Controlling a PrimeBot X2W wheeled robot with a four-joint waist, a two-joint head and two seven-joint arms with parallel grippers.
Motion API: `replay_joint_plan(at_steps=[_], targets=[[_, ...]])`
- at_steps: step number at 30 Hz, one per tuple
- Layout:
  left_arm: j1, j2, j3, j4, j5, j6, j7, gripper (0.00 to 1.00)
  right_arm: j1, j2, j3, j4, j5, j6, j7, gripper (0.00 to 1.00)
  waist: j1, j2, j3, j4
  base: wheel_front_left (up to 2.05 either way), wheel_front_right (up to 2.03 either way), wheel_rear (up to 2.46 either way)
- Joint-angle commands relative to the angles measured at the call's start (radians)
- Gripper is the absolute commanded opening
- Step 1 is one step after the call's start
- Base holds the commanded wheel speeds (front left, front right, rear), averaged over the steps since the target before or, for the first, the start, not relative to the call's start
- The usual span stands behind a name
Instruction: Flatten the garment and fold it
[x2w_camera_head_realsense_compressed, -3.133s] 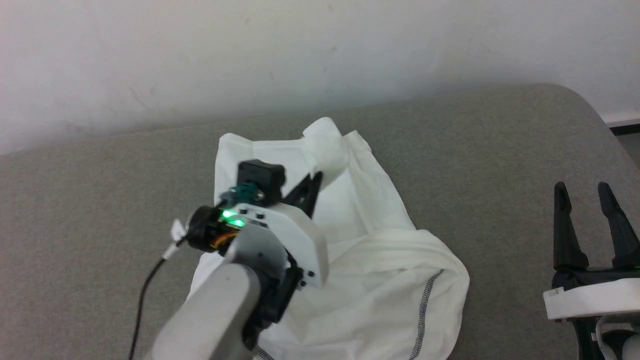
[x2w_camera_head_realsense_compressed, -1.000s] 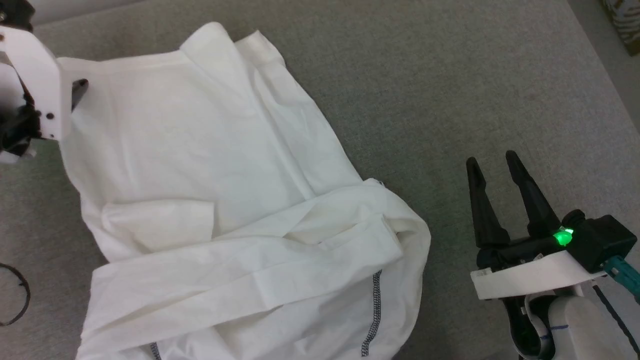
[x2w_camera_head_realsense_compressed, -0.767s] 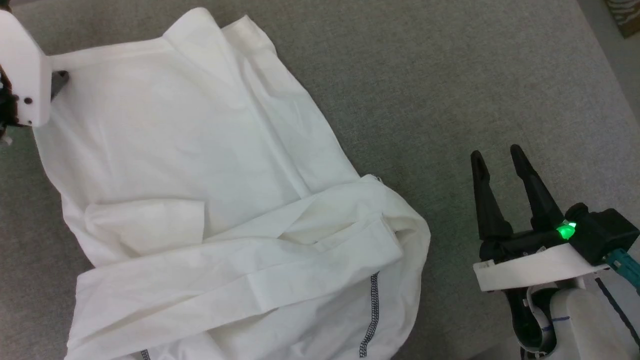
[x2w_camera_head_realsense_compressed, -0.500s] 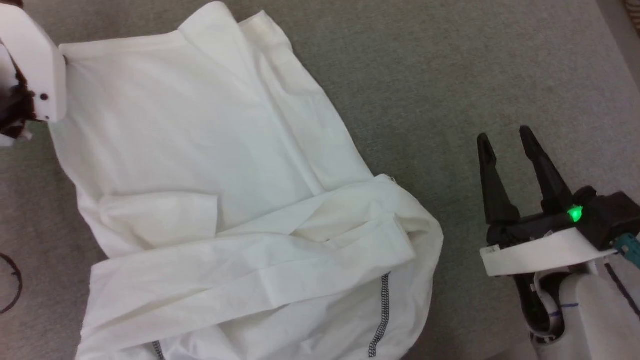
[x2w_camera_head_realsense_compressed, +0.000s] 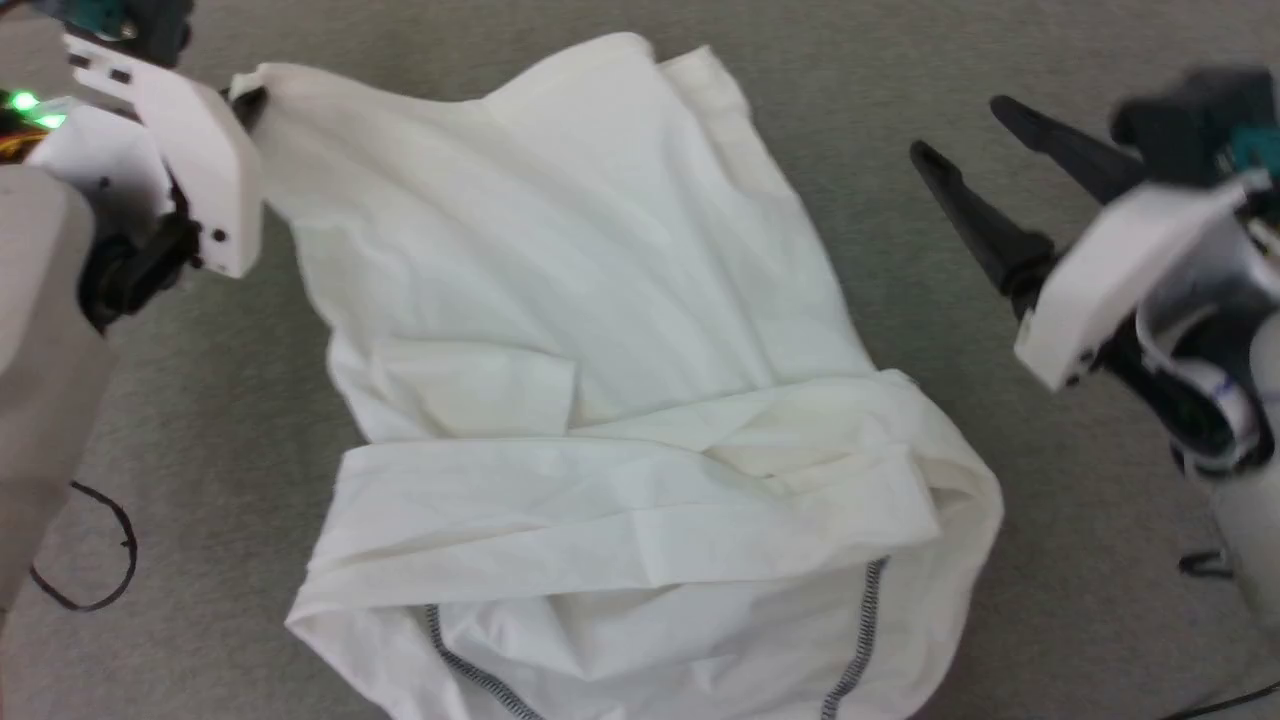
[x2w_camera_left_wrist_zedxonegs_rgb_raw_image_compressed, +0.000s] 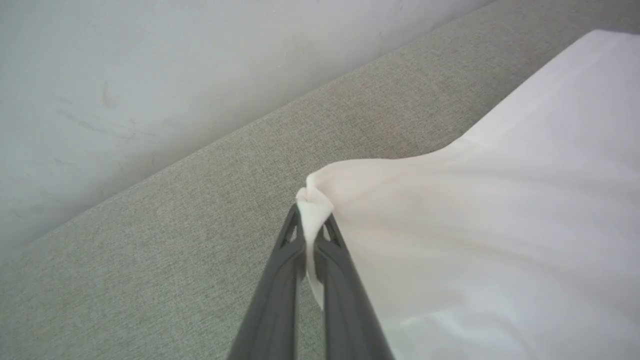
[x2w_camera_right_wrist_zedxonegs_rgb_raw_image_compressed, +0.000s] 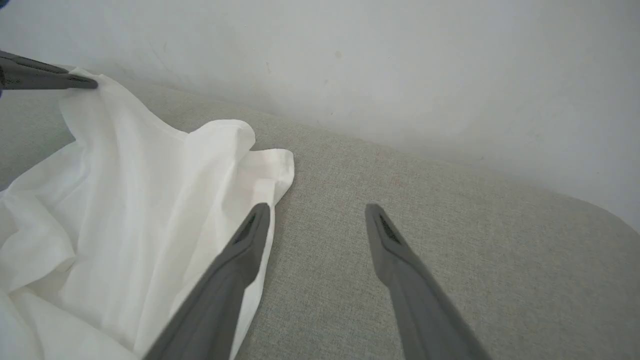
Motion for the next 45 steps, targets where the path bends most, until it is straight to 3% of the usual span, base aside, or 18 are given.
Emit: replay_joint_plan(at_steps=[1,5,10,19,26,28,34,45], targets=[[0.018,-0.007,-0.006,-0.022,0.007,-0.006,-0.015,0.0,-0.05,-0.012,0.023,0.032,0.03,-0.001,0.04,1.0,0.0,0.0,0.003,0.087,0.0,0.0,0.0],[0.033,-0.033,-0.018,-0.108,0.017,0.0,-0.06,0.0,-0.213,-0.059,0.124,0.176,0.086,-0.001,0.173,1.0,0.0,0.0,0.036,0.151,0.0,0.0,0.0],[0.032,-0.087,-0.041,-0.182,0.033,0.007,-0.098,0.0,-0.373,-0.091,0.236,0.362,0.131,-0.001,0.26,1.0,0.0,0.0,0.074,0.234,0.0,0.0,0.0],[-0.003,-0.17,-0.076,-0.223,0.056,0.009,-0.142,0.0,-0.541,-0.092,0.356,0.606,0.155,-0.001,0.244,1.0,0.0,0.0,0.12,0.328,0.0,0.0,0.0],[-0.028,-0.204,-0.09,-0.203,0.057,0.004,-0.167,0.0,-0.563,-0.115,0.504,0.699,0.18,-0.001,0.257,1.0,0.0,0.0,0.132,0.353,0.0,0.0,0.0],[-0.031,-0.207,-0.092,-0.189,0.056,0.002,-0.176,0.0,-0.562,-0.139,0.568,0.701,0.175,-0.001,0.251,0.0,0.0,0.0,0.13,0.351,0.0,0.0,0.0],[-0.032,-0.202,-0.089,-0.134,0.048,-0.003,-0.21,0.0,-0.573,-0.188,0.63,0.742,0.214,-0.001,0.139,0.0,0.0,0.0,0.101,0.32,0.0,0.0,0.0],[-0.016,-0.173,-0.06,-0.016,0.04,0.002,-0.317,0.0,-0.614,-0.205,0.612,0.844,0.201,-0.001,-0.196,0.0,0.0,0.0,-0.029,0.217,0.0,0.0,0.0]])
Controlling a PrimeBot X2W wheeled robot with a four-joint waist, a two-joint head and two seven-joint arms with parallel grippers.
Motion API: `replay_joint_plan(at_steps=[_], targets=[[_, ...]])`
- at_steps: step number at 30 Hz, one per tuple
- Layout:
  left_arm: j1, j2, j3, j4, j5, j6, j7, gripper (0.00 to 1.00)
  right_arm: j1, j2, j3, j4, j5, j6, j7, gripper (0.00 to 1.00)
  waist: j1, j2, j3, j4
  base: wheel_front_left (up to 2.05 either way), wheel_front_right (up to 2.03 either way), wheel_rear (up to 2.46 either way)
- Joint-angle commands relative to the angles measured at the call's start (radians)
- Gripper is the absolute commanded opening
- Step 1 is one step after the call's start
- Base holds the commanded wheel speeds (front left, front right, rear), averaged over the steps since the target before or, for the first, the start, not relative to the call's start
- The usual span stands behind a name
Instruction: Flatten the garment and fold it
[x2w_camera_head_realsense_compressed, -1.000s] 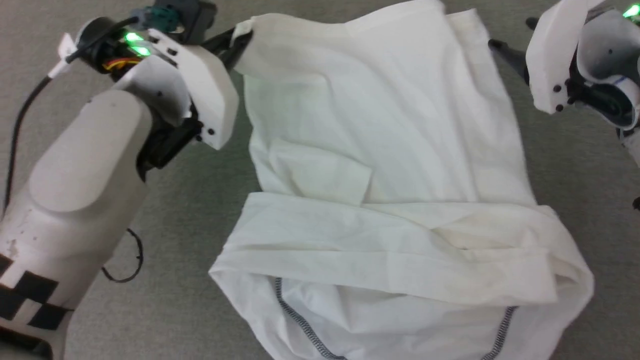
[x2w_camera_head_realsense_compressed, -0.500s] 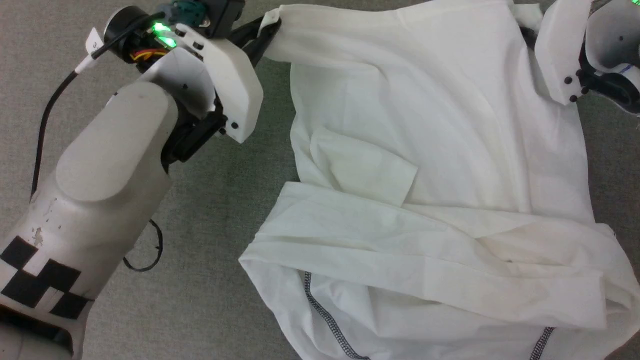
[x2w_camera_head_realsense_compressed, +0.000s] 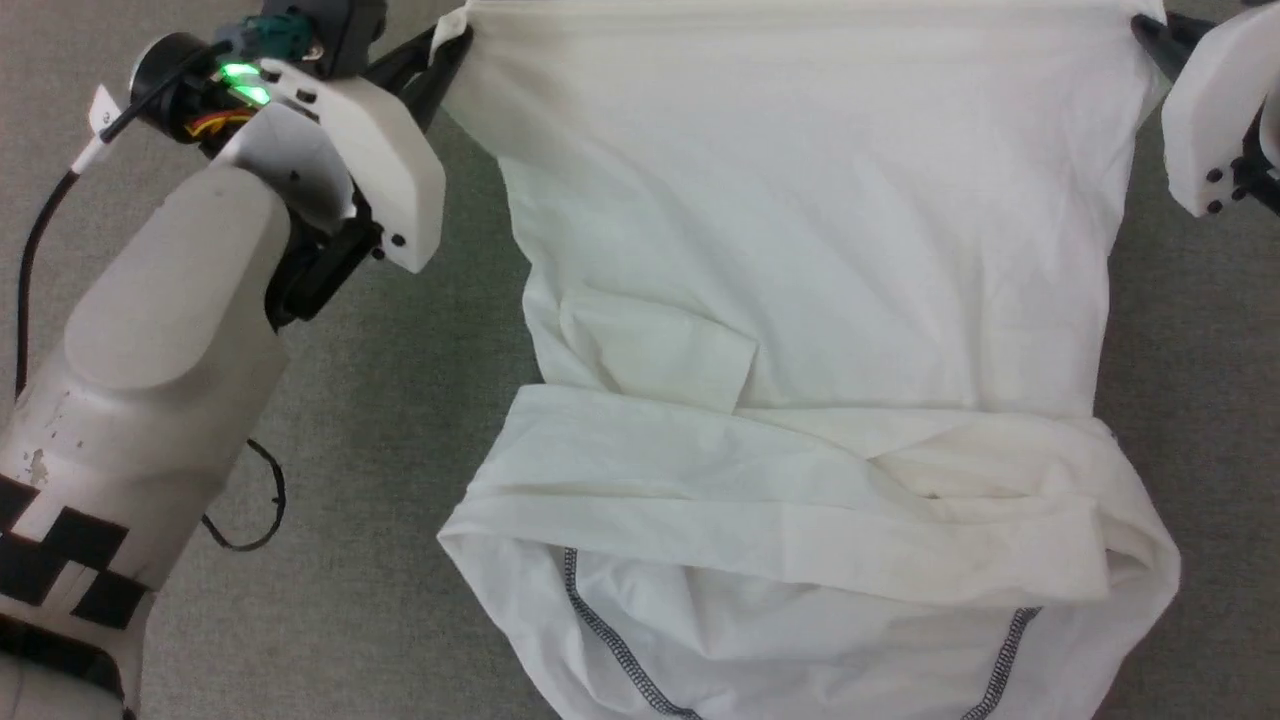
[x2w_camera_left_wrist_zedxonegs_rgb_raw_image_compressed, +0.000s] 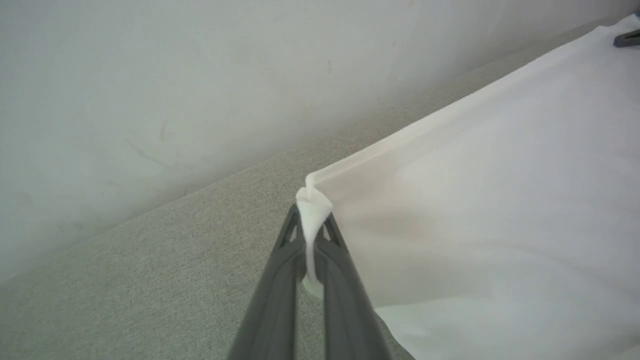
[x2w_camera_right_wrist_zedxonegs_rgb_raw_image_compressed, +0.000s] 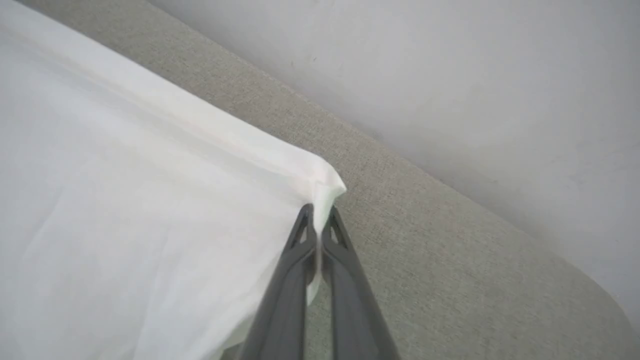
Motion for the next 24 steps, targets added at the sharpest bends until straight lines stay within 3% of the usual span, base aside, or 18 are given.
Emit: replay_joint_plan(at_steps=[1,10,16,24], targets=[[0.002,0.01,0.012,0.016,-0.006,0.001,-0.025,0.0,-0.002,-0.003,-0.003,0.016,-0.01,-0.003,-0.037,0.0,-0.0001,0.0,-0.073,-0.058,0.0,0.0,0.0],[0.022,0.015,0.028,0.07,0.022,0.031,-0.175,0.0,0.004,0.023,-0.007,0.088,-0.04,-0.003,-0.227,0.0,-0.0001,0.0,-0.188,-0.095,0.0,0.0,0.0],[0.092,0.018,0.01,0.065,0.014,0.026,-0.201,0.0,0.088,0.025,0.01,0.076,-0.01,-0.003,-0.301,0.0,-0.0001,0.0,-0.27,-0.092,0.0,0.0,0.0],[0.354,0.12,-0.035,-0.147,-0.007,0.067,-0.173,0.0,0.314,-0.043,0.018,-0.079,0.086,-0.003,-0.369,0.0,-0.0001,0.0,-0.412,-0.087,0.0,0.0,0.0]])
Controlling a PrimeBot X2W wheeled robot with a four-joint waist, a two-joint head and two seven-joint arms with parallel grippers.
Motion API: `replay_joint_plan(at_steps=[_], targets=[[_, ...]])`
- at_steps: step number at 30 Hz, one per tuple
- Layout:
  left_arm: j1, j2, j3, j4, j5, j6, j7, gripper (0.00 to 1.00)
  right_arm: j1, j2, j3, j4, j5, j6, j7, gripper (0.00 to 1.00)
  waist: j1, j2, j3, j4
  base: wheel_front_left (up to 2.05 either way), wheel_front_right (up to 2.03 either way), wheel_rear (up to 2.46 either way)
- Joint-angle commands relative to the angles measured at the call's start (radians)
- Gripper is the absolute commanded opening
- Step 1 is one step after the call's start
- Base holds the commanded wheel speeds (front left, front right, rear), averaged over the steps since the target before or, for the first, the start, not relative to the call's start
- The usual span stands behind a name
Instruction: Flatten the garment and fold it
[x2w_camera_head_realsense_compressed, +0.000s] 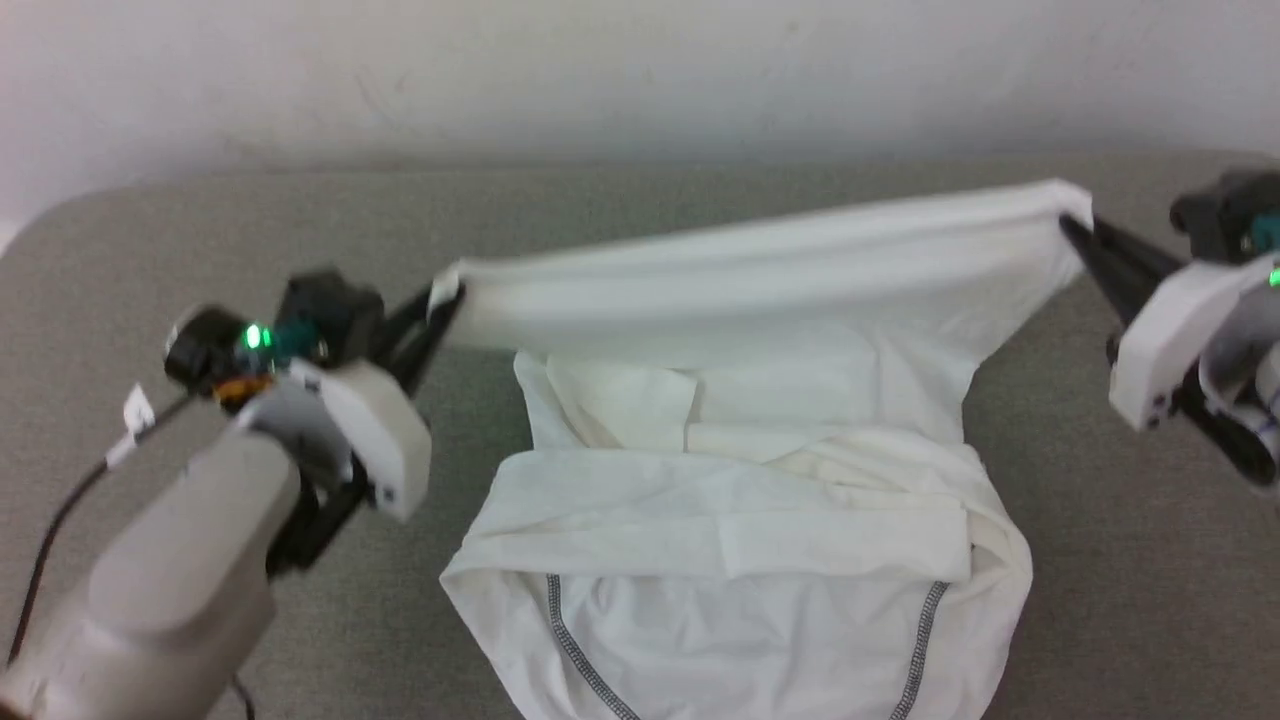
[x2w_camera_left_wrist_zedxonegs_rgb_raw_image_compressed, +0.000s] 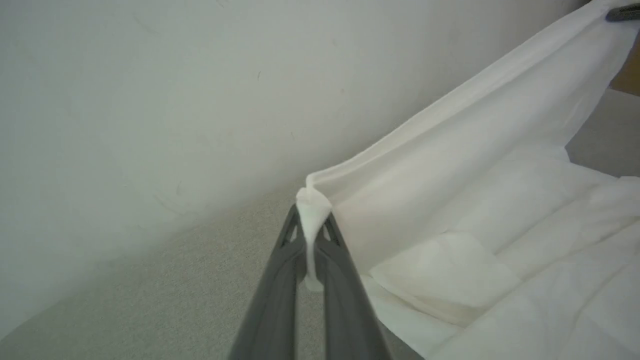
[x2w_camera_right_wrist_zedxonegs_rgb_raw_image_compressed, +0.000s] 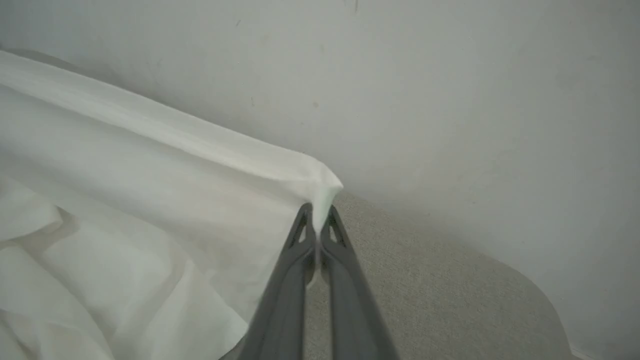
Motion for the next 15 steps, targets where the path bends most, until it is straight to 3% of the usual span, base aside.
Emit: replay_joint_plan(at_steps=[1,8,15], targets=[[0.045,0.023,-0.004,-0.032,-0.012,0.017,0.011,0.0,0.035,-0.017,-0.005,-0.021,0.015,-0.002,-0.004,0.0,0.0003,0.0,-0.086,-0.002,0.0,0.0,0.0],[0.32,0.165,-0.057,-0.335,-0.065,0.103,0.129,0.0,0.295,-0.138,-0.025,-0.274,0.065,-0.002,0.061,0.0,0.0003,0.0,-0.122,0.0,0.0,0.0,0.0],[0.467,0.242,-0.114,-0.441,-0.084,0.139,0.184,0.0,0.52,-0.221,-0.067,-0.487,0.046,-0.002,0.191,0.0,0.0003,0.0,-0.11,-0.004,0.0,0.0,0.0]])
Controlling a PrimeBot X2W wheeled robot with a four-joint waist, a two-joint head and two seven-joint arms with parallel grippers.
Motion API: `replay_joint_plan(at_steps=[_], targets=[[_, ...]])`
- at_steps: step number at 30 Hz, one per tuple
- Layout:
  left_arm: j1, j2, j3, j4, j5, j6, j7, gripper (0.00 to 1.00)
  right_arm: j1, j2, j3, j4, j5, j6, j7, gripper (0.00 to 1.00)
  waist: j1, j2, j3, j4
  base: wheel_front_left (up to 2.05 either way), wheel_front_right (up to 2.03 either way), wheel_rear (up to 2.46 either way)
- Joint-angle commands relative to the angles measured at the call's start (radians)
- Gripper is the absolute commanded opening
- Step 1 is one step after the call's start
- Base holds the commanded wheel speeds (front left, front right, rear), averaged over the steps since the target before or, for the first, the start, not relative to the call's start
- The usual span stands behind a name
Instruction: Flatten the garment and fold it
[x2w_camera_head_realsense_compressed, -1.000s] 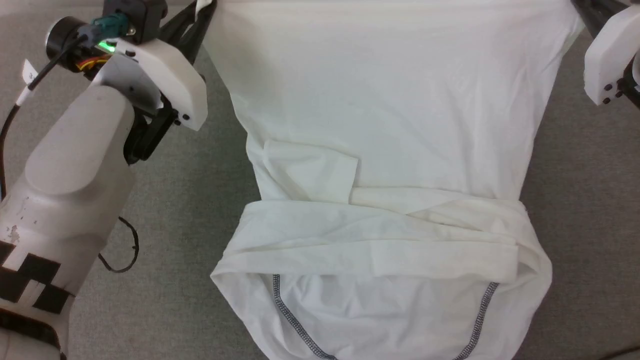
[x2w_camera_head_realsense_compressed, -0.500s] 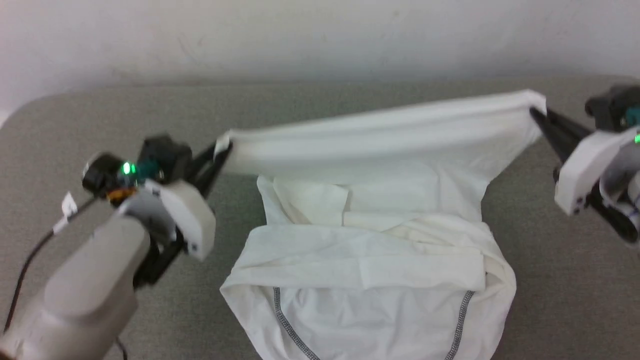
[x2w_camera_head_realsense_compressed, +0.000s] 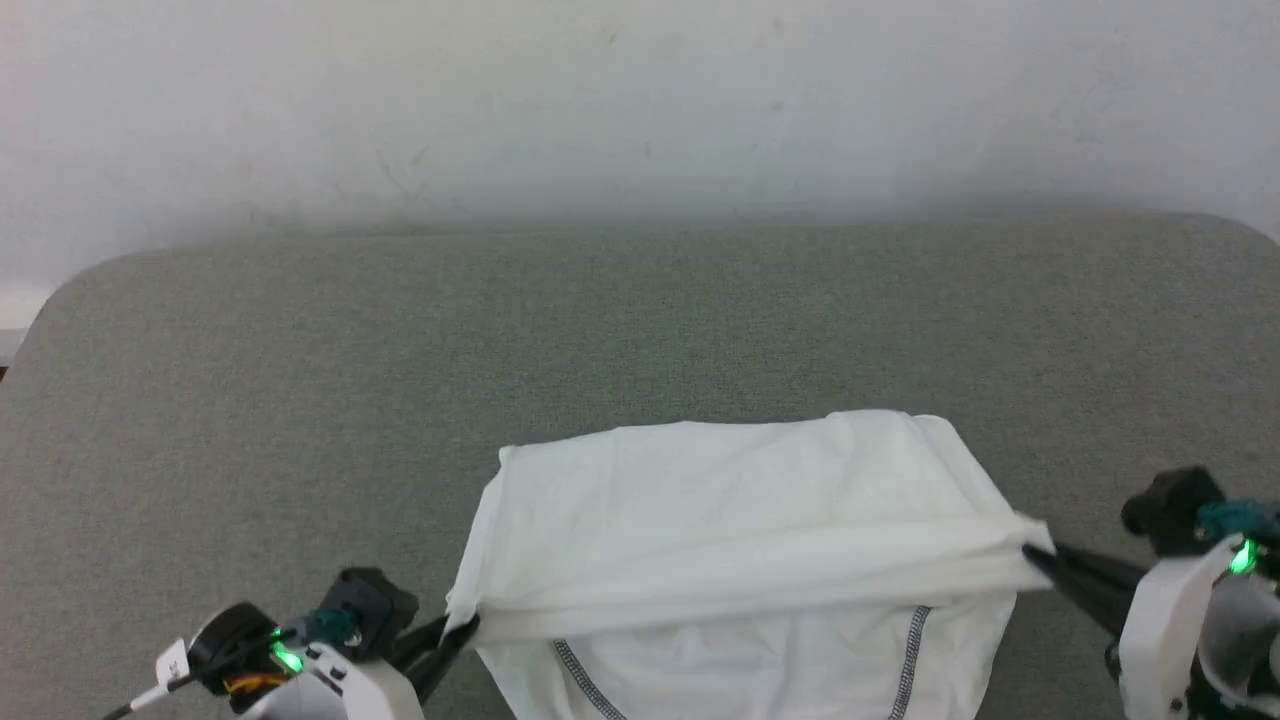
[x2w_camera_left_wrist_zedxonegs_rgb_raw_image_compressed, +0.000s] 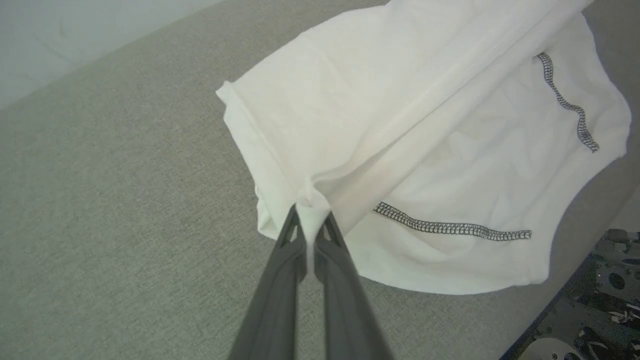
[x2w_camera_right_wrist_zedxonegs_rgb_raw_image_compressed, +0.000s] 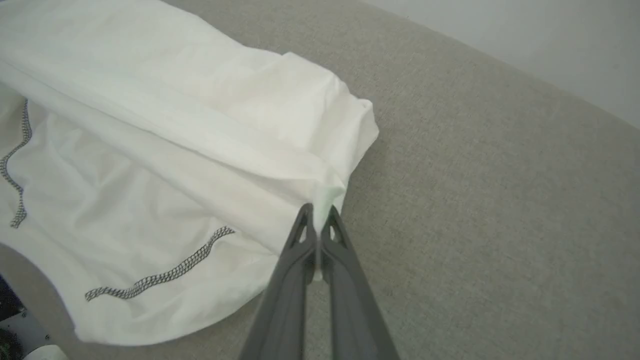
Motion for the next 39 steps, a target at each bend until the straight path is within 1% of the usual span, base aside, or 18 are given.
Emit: replay_joint_plan(at_steps=[1,5,9,12,18,19,20,22,24,26,29,31,33,35,37,39], targets=[[0.019,0.008,-0.005,-0.004,-0.009,0.008,0.003,0.0,0.029,-0.006,-0.01,-0.021,-0.004,-0.002,0.019,0.0,0.0,0.0,0.004,0.0,0.0,0.0,0.0],[0.049,0.015,-0.034,-0.004,-0.01,0.0,0.021,0.0,0.104,-0.026,-0.021,-0.102,-0.035,-0.002,0.107,0.0,0.0,0.0,0.015,0.002,0.0,0.0,0.0],[0.057,0.007,-0.071,0.014,0.012,-0.014,0.036,0.0,0.153,-0.032,-0.03,-0.142,-0.071,-0.002,0.177,0.0,0.0,0.0,0.027,0.008,0.0,0.0,0.0],[0.053,-0.015,-0.1,0.044,0.037,-0.033,0.036,0.0,0.176,-0.032,-0.023,-0.148,-0.114,-0.002,0.215,0.0,0.0,0.0,0.037,0.015,0.0,0.0,0.0],[0.035,-0.047,-0.137,0.125,0.073,-0.068,0.029,0.0,0.197,-0.025,-0.017,-0.122,-0.153,-0.002,0.247,0.0,0.0,0.0,0.04,0.021,0.0,0.0,0.0],[0.034,-0.051,-0.141,0.136,0.073,-0.072,0.029,0.4,0.198,-0.021,-0.025,-0.119,-0.149,-0.002,0.244,0.05,0.0,0.0,0.037,0.021,0.0,0.0,0.0],[0.033,-0.055,-0.14,0.144,0.072,-0.074,0.021,1.0,0.202,-0.013,-0.037,-0.117,-0.136,-0.002,0.239,1.0,0.0,0.0,0.032,0.021,0.0,0.0,0.0],[0.032,-0.063,-0.13,0.151,0.066,-0.072,-0.004,1.0,0.207,-0.005,-0.053,-0.129,-0.108,-0.002,0.239,1.0,0.0,0.0,0.021,0.02,0.0,0.0,0.0],[0.038,-0.069,-0.126,0.144,0.044,-0.094,-0.028,1.0,0.205,-0.004,-0.079,-0.154,-0.083,-0.002,0.222,1.0,0.0,0.0,0.007,0.017,0.0,0.0,0.0],[0.044,-0.067,-0.109,0.139,0.014,-0.103,-0.046,1.0,0.21,-0.008,-0.113,-0.174,-0.029,-0.002,0.221,1.0,0.0,0.0,-0.009,0.015,0.0,0.0,0.0],[0.045,-0.065,-0.068,0.123,-0.017,-0.104,-0.111,1.0,0.214,-0.038,-0.157,-0.211,0.021,-0.002,0.228,1.0,0.0,0.0,-0.03,0.016,0.0,0.0,0.0],[0.045,-0.064,-0.034,0.108,-0.034,-0.101,-0.168,1.0,0.217,-0.042,-0.204,-0.235,0.056,-0.002,0.226,1.0,0.0,0.0,-0.04,0.016,0.0,0.0,0.0],[0.051,-0.069,0.015,0.095,-0.07,-0.077,-0.22,1.0,0.222,-0.028,-0.269,-0.238,0.083,-0.002,0.219,1.0,0.0,0.0,-0.047,0.016,0.0,0.0,0.0],[0.055,-0.075,0.064,0.091,-0.097,-0.039,-0.267,1.0,0.231,-0.002,-0.329,-0.227,0.085,-0.002,0.221,1.0,0.0,0.0,-0.05,0.018,0.0,0.0,0.0],[0.061,-0.092,0.113,0.093,-0.118,0.009,-0.311,1.0,0.246,0.041,-0.387,-0.202,0.063,-0.002,0.226,1.0,0.0,0.0,-0.048,0.021,0.0,0.0,0.0],[0.071,-0.129,0.175,0.101,-0.143,0.061,-0.349,1.0,0.263,0.107,-0.445,-0.166,0.022,-0.002,0.234,1.0,0.0,0.0,-0.044,0.023,0.0,0.0,0.0]])
